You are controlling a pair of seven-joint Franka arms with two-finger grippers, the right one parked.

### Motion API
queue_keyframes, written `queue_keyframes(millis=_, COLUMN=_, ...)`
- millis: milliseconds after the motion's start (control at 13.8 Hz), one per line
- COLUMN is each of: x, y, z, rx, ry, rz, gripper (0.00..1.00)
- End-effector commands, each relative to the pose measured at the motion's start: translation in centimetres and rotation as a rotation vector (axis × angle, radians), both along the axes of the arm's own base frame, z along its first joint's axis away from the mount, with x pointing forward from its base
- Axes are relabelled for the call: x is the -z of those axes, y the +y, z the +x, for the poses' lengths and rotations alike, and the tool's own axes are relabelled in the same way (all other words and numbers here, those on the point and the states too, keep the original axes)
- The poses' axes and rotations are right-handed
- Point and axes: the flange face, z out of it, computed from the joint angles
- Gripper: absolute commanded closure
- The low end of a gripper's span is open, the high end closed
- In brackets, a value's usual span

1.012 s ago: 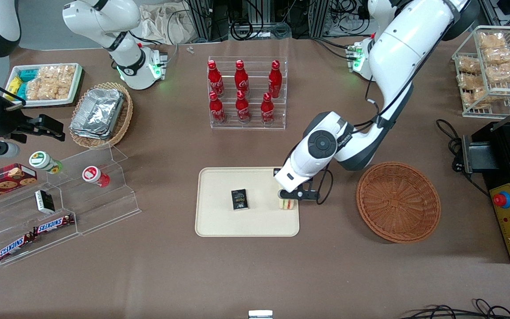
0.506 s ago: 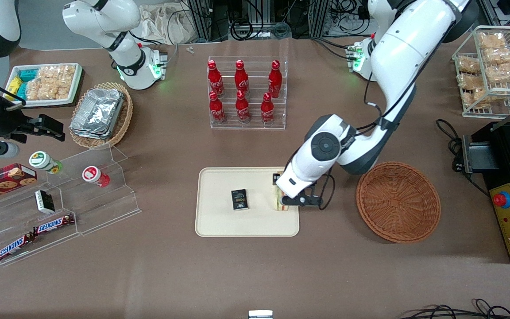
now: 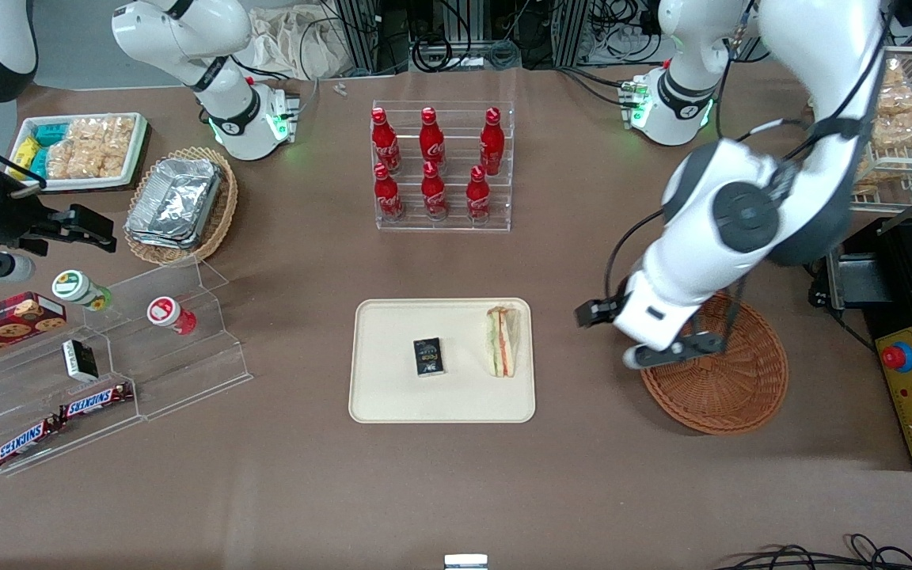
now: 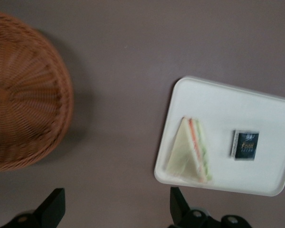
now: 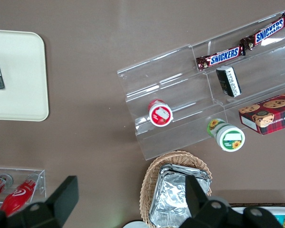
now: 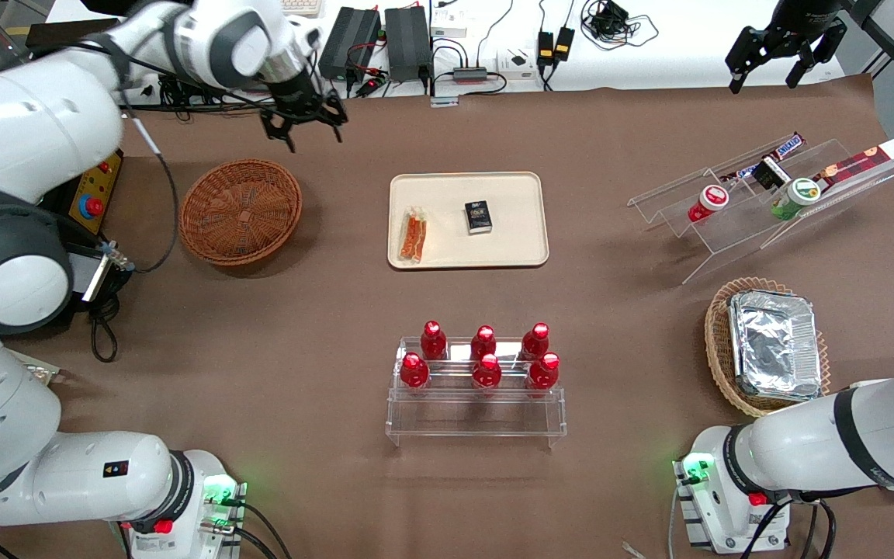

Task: Place sandwich from basket to tray

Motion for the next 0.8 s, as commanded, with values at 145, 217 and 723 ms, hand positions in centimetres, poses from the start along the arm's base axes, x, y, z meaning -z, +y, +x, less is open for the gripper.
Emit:
queue_keyframes(millis=145, x=-8.5, y=8.7, z=-3.1, rx=-0.014, ry=0.069, rz=0.073, gripper=0.01)
queue_keyframes(millis=217, x=-9.7, y=10.1, z=-4.0, rx=-0.028, ry=0.074, rz=0.089, gripper=0.01)
queue_keyframes(millis=723, x=-13.3, y=14.6, z=-5.3, rx=0.015, ry=0.08, rz=0.074, gripper=0.01)
